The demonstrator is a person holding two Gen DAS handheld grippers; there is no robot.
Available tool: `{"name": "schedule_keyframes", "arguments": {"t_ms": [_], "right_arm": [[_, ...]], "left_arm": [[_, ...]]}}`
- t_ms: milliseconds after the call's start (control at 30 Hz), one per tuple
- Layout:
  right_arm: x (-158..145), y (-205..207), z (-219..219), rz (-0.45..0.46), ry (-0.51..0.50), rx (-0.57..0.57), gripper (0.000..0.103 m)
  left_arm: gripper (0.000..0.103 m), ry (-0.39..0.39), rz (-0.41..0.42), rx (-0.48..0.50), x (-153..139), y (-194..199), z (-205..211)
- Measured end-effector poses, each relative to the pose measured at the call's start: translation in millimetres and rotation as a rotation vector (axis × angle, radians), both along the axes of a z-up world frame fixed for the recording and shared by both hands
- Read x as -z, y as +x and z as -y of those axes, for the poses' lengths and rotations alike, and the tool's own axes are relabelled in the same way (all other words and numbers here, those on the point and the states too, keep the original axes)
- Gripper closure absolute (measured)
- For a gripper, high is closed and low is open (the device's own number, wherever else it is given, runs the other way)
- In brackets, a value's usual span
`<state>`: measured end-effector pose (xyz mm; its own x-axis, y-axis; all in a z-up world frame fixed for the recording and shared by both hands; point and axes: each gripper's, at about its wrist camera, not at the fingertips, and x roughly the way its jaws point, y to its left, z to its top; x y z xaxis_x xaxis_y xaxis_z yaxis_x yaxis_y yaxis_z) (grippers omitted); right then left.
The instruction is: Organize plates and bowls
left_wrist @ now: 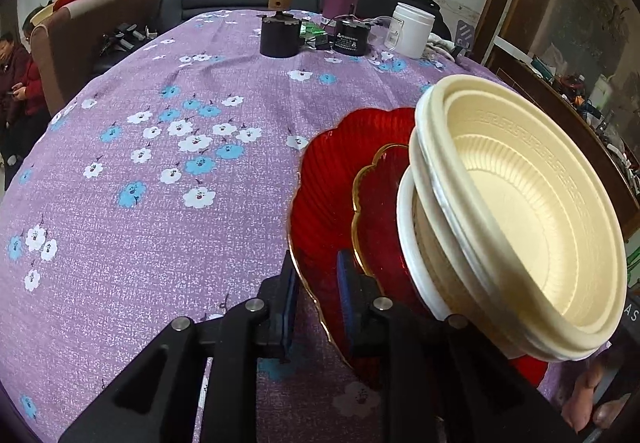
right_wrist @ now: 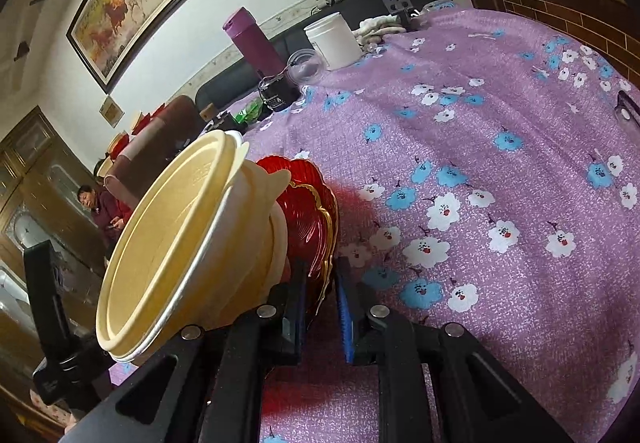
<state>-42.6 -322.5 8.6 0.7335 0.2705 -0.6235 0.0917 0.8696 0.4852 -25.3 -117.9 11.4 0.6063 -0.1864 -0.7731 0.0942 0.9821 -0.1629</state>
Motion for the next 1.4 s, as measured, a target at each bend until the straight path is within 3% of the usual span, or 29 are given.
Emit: {"name": "schedule_keyframes", "arguments": {"t_ms": [167,400,533,633,767,1067,1167,1267,1400], "right_arm": [[-1,-1,-2,0.0,-0.005,0.0,0.086],[0,2,-1,-0.01,-0.015,0.0,0.085],[3,1,4,-0.025,-0.002,0.016,0.076],[5,-2,8,-0.028,0.019,0.019,0.071],[6,-8,11,-0.027,0.032,0.012,0.066],[-11,-41,5,0.056,-0.072,0.008,0.063],[-15,-55,6,0.112,-0.083,-0.011,0.056],[-19,-63,4,0.168,-0.093,-0.019,0.048],[-18,-57,0,0.159,-0.093,-0.04,0.048]], "left_arm": [[0.067,-0.001,-0.01,-0.037,2,2,-6],[0.057,0.013,-0.014,-0.066,3,2,-9],[0.051,0.015,-0.016,-0.067,3,2,-9],[0.033,0.045,-0.016,-0.078,2,-1,-10],[0.025,0.028,-0.017,-0.072,0,-8,-20],[0.022,0.107,0.033,-0.043,-5,-38,-21],[0.009,0.139,0.025,-0.044,-4,-45,-23],[0.009,0.088,-0.007,-0.038,-1,-41,-31],[0.009,0.064,-0.031,-0.041,1,-36,-34]]}}
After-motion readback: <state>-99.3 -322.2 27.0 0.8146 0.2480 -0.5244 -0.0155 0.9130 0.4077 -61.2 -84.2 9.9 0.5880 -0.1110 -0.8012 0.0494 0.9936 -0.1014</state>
